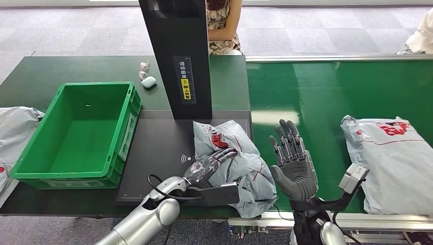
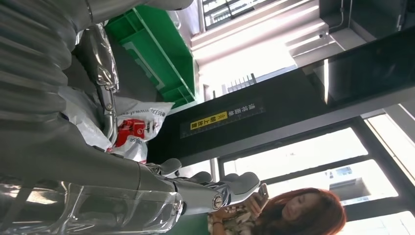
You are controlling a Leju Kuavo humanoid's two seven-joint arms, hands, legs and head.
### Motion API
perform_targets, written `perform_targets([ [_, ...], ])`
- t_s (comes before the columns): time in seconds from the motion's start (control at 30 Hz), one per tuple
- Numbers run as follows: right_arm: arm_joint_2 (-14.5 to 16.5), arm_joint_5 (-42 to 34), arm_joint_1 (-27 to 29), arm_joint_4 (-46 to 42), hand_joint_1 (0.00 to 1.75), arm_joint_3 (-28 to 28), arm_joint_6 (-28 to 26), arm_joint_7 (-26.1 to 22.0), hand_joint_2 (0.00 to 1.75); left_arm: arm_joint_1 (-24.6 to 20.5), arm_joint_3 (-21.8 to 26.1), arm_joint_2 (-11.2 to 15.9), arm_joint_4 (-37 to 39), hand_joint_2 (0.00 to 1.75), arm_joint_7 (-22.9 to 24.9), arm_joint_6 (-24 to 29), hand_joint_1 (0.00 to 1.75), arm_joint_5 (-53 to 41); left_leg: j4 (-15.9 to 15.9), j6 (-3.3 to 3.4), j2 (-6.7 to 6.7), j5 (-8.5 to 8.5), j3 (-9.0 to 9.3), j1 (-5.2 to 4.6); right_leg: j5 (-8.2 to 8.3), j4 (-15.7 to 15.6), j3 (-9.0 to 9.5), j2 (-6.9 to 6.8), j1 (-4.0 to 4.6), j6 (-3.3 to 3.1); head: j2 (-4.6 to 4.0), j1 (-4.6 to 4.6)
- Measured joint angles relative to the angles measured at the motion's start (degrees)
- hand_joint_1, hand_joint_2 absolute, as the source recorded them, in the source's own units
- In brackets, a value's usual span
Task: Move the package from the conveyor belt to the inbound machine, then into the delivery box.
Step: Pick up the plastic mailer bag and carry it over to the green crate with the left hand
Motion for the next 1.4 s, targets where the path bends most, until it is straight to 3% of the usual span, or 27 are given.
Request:
perform_targets([
  [0.27,0.0,0.0,0.2,0.0,0.0,-0.4,-0.3,0.0,1.75,-1.0,-0.3,-0.5,3.6,1.75,-0.4,0.7,0.03,0.2,0.0,0.0,0.0,0.01,0.09,0.0,0.01,0.0,0.11,0.0,0.0,0.0,0.0,-0.01],
  [0.4,0.0,0.0,0.2,0.0,0.0,-0.6,-0.3,0.0,1.75,-1.0,-0.3,-0.6,4.0,1.75,-0.4,0.8,1.7,0.2,0.0,0.0,0.0,0.01,0.12,0.0,0.01,0.0,0.14,0.0,0.0,0.0,0.0,-0.01],
  [0.43,0.0,0.0,0.2,0.0,0.0,-0.7,-0.3,0.0,1.75,-1.0,-0.3,-0.6,4.1,1.75,-0.4,0.8,1.75,0.2,0.0,0.0,0.0,0.01,0.13,0.0,0.01,0.0,0.14,0.0,0.0,0.0,0.0,-0.01],
  [1.0,0.1,0.7,2.5,-2.7,0.0,-1.7,-1.4,0.6,1.75,-0.6,1.6,0.0,1.8,1.75,-0.9,4.0,1.75,3.2,0.0,0.0,0.01,0.01,0.17,0.01,0.01,0.0,0.19,0.01,0.01,0.0,0.0,0.0],
  [1.4,0.3,1.0,5.5,-4.9,0.0,-3.1,-2.8,-0.1,1.75,7.9,13.1,3.9,-17.5,1.75,-4.8,13.2,1.75,7.6,0.0,-0.01,0.03,0.0,0.01,0.03,-0.02,0.0,-0.01,0.06,0.03,-0.02,0.0,-0.01],
])
